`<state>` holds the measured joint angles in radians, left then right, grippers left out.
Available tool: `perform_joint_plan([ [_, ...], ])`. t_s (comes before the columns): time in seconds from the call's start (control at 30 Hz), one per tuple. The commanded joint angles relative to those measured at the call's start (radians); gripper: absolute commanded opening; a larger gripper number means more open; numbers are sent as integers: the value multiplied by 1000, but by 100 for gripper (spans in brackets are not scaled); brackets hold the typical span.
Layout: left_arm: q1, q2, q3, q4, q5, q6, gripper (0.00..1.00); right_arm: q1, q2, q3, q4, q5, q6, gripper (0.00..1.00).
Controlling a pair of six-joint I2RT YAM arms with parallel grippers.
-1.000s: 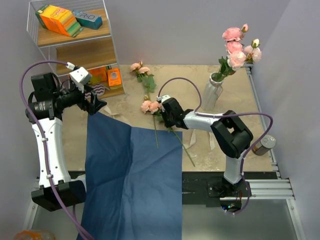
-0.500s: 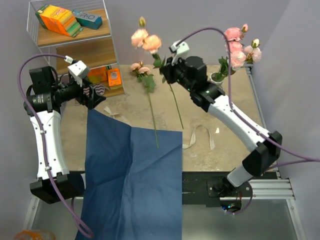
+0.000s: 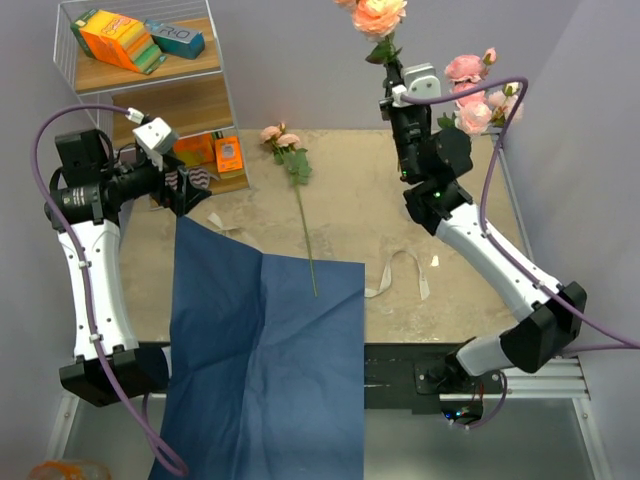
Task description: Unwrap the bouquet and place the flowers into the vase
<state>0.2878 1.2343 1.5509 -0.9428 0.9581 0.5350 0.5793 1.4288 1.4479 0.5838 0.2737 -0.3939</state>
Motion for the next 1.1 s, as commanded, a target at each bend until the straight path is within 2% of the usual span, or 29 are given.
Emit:
perform_joint_plan([
  [0.0,8,14,57,-8,25,-3,99,-19,51,-26,338,165,-221,0],
  [0.07,8,13,51,-17,30,20,99,-30,67,-30,405,183,-230,0],
  [0.5,8,10,-20,42,59,2,99,-114,102,17,386,197,-128,0],
  [0.77,8,13,-12,39,71,10,99,-121,124,77,358,183,-184,0],
  [1.07,8,8,12,9,76,16,99,-160,139,71,353,206,-189,0],
])
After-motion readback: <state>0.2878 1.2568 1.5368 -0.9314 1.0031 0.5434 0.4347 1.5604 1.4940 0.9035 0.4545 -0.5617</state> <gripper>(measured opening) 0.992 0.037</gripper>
